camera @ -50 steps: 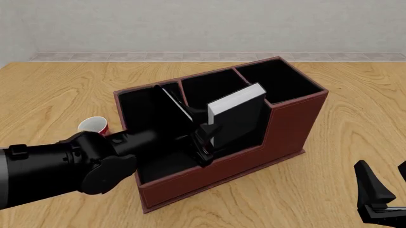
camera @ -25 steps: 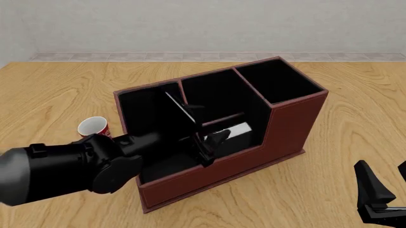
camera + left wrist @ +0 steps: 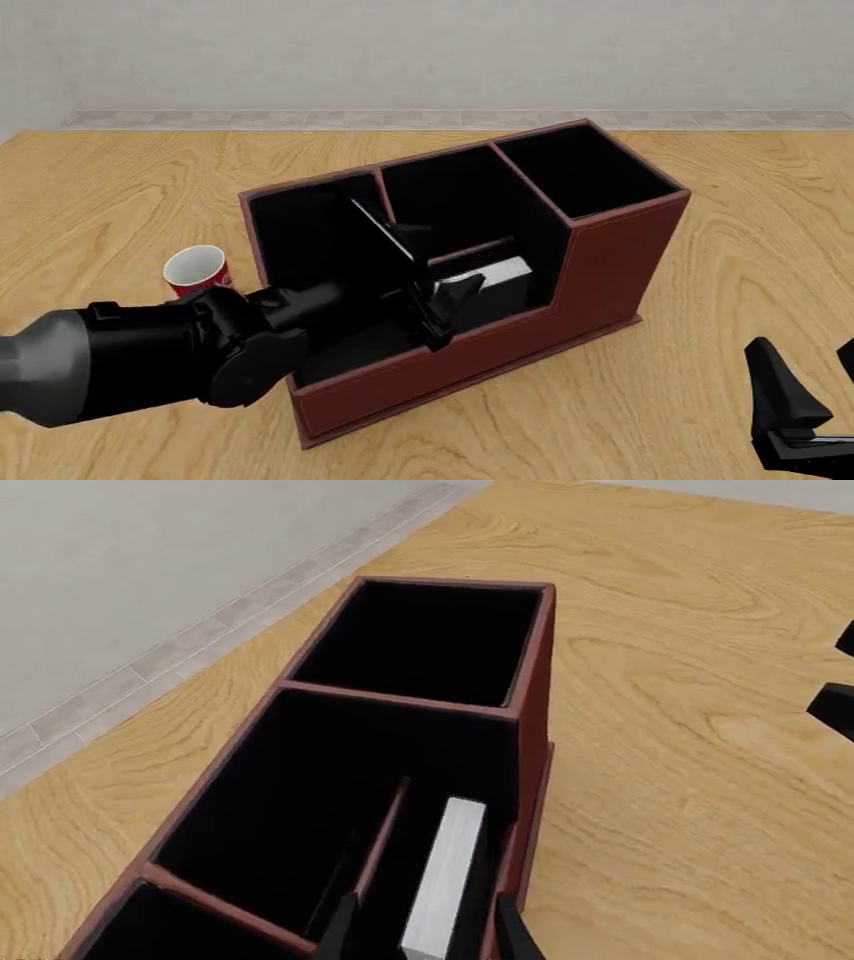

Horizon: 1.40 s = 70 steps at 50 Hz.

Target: Pick up the book and place it in the back compartment of the caddy.

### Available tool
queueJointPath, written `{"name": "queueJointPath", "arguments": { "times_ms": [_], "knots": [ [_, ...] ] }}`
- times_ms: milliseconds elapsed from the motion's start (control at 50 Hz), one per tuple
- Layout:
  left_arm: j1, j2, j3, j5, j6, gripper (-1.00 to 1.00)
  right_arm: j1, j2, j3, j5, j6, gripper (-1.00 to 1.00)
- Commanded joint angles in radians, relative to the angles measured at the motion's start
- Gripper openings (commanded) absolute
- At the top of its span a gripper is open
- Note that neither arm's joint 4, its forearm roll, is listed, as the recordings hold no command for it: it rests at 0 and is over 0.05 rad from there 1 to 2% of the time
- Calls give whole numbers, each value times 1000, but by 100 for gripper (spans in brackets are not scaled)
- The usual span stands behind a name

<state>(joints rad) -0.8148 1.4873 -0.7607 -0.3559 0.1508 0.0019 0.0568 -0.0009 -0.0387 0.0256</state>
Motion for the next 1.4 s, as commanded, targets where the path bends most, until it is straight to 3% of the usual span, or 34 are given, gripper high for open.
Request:
{"name": "queueJointPath", "arguments": {
  "times_ms": [20, 200, 440, 900, 1040, 1400],
  "knots": [
    [6, 14, 17, -28, -3, 100, 0, 0, 0, 0, 0, 100],
    [9, 11, 35, -40, -2, 100, 0, 0, 0, 0, 0, 100],
    [12, -94, 49, 47, -1, 100, 0, 0, 0, 0, 0, 100],
    [16, -207, 140, 73, -10, 100, 0, 0, 0, 0, 0, 100],
    [29, -244, 190, 54, 18, 100, 0, 0, 0, 0, 0, 100],
    [44, -370, 271, 97, -8, 100, 0, 0, 0, 0, 0, 100]
  ]
}}
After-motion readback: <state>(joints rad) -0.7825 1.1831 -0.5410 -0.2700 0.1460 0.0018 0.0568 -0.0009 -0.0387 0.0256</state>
